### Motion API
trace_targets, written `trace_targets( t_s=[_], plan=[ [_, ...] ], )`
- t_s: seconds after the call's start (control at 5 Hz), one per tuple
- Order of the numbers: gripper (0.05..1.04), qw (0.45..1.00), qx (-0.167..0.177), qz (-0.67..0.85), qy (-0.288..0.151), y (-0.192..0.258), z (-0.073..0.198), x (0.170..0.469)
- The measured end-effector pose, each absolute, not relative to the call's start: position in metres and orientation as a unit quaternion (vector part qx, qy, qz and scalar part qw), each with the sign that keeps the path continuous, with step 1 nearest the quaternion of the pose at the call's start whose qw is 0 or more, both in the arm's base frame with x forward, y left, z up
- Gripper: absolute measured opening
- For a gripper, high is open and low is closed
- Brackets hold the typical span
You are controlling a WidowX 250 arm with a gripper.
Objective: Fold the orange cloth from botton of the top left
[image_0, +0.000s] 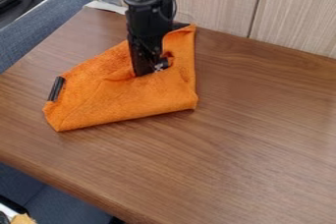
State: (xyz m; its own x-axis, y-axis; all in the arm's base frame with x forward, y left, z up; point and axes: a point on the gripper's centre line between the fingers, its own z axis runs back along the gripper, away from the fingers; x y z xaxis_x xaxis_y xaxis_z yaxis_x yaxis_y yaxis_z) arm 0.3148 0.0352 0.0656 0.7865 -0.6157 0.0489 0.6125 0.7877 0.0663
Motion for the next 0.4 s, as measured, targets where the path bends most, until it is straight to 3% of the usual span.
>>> trace_targets(
  t_s=[0.2, 0.4],
  plan=[
    [0.096, 0.949, 0.031, -0.314, -0.011, 0.0409, 0.0523, 0.3177],
    [0.265, 0.953, 0.036, -0.301, 0.0, 0.0425, 0.0542, 0.3185]
  ],
)
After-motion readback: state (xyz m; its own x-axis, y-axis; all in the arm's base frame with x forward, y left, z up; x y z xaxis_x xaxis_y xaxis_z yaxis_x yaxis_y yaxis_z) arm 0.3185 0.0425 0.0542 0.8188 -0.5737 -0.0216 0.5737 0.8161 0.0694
